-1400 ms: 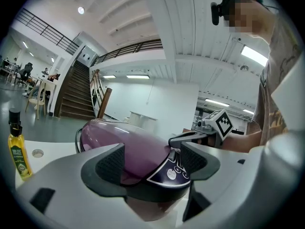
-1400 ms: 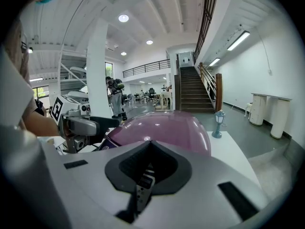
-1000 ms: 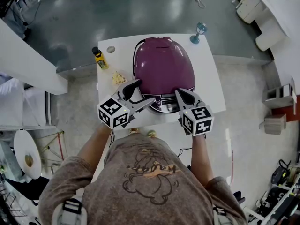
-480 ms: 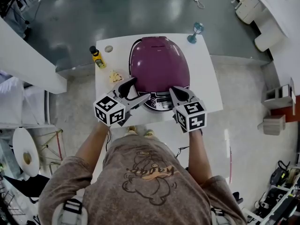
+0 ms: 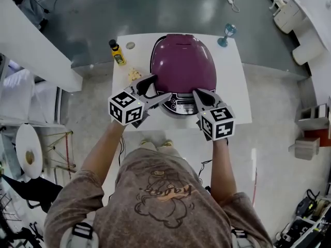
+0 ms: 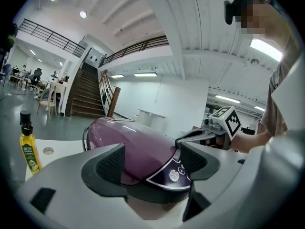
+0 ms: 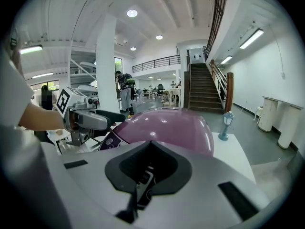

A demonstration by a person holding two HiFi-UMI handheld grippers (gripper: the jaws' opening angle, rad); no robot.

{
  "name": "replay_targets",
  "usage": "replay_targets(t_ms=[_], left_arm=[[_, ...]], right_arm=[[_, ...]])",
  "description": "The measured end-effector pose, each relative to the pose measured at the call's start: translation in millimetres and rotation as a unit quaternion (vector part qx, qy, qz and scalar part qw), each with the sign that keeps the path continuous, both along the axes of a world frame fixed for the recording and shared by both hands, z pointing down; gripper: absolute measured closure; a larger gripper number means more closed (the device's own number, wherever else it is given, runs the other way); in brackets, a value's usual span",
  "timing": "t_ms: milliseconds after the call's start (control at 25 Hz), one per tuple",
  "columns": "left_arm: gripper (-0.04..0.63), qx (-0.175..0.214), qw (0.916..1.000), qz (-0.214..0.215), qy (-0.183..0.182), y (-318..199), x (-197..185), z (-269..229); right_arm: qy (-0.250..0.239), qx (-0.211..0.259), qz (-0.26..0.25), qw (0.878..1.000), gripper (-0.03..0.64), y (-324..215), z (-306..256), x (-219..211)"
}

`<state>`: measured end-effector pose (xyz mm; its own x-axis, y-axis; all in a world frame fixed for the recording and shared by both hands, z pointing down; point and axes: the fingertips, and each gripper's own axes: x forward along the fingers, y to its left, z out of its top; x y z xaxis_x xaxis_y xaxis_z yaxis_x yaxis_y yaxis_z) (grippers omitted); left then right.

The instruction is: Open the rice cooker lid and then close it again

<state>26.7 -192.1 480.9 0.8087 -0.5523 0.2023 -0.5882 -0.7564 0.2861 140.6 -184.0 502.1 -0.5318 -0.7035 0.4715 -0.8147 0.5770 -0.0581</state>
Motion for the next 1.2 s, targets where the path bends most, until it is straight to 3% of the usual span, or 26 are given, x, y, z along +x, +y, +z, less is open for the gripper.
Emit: replay_targets(t_ms=[360,760,1040,1120,1200], left_arm=[[0.215,0.008,0.9999,0.003,0.006,27,-16,-19],[0.215,0.024,0.9996,0.014,0.009,97,-32,-20],[0.219,0.031,0.9993,-0.017,0.013,139,-56,-11],[0.257,0.035,0.9989,-0.028,0.011,150,-61,-9],[0.356,0.043,0.9982,-0.041,0.006,157,-66,-5]], right_arm=[[-0.051,0.049,0.046,0.996,0.614,41,-14,18],[-0.082,0.092,0.109,0.986,0.614,100,-24,14],[-0.089,0.098,0.118,0.984,0.614,149,-14,4],[-0.091,0.102,0.118,0.984,0.614,159,-12,1],[-0.093,0.106,0.118,0.983,0.614,168,-9,-4]])
